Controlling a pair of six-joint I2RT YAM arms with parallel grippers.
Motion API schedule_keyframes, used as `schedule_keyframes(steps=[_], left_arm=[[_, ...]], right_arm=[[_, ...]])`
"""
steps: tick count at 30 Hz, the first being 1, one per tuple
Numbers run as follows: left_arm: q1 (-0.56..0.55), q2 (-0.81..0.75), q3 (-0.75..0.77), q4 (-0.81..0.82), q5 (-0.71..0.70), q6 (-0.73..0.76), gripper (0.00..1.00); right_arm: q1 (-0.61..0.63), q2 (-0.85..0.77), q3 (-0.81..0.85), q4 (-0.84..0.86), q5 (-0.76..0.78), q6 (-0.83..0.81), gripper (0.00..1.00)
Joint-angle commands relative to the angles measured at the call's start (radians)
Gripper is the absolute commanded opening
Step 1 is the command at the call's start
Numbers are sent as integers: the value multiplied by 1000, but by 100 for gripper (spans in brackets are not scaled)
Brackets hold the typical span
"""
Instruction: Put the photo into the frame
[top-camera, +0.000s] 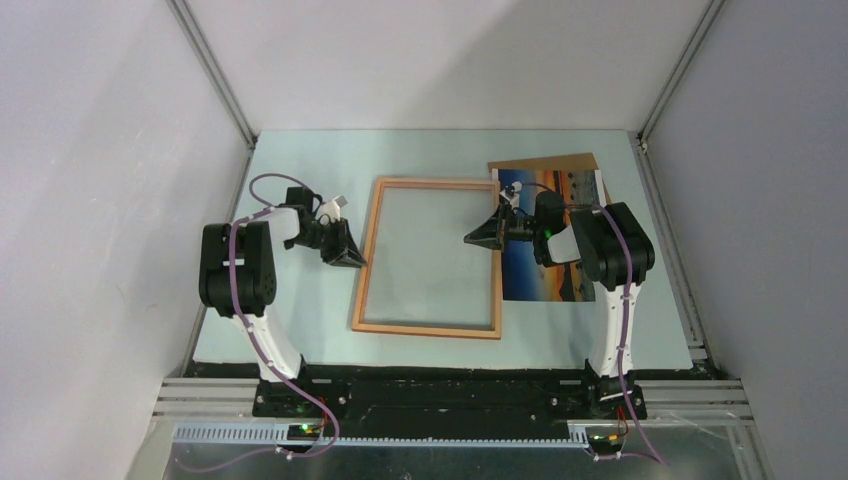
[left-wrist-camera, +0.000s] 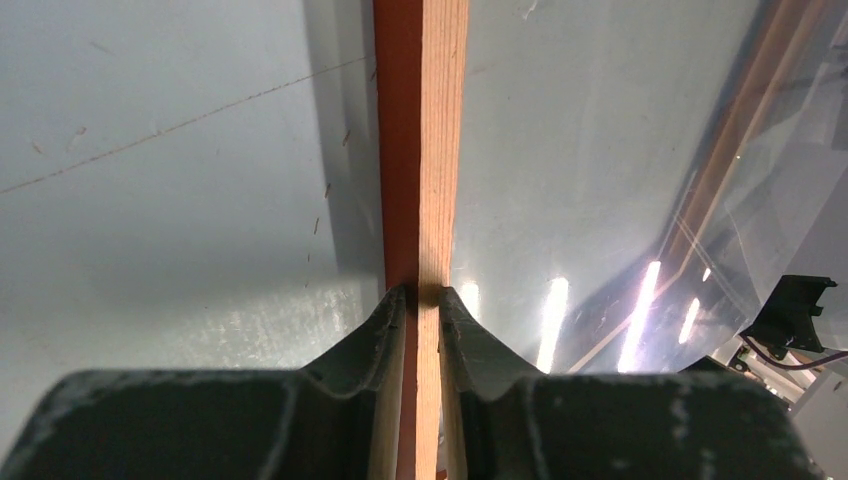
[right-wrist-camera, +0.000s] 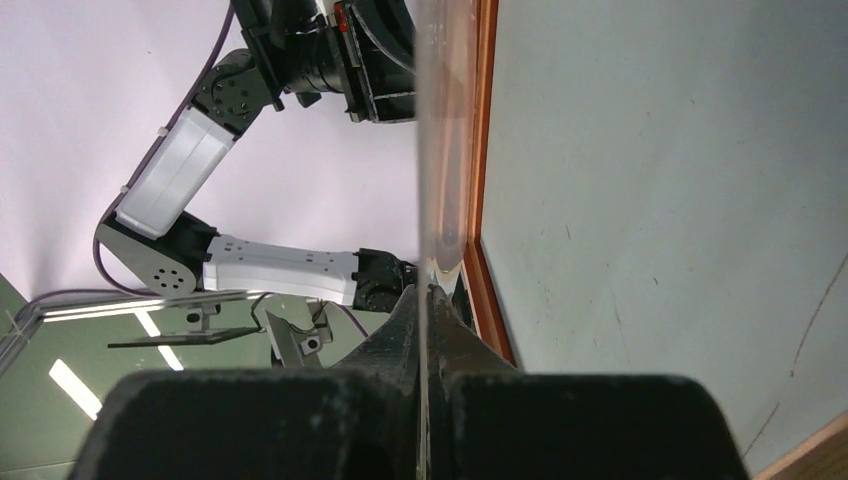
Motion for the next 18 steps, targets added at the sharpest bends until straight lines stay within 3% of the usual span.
schedule_keyframes(steps=[1, 18], left_arm=[[-10, -13, -13, 14, -4, 26, 21], [-10, -16, -13, 16, -11, 28, 22]], right_arm=[[14, -26, 9, -15, -29, -35, 0], [17, -25, 21, -34, -53, -50, 0]])
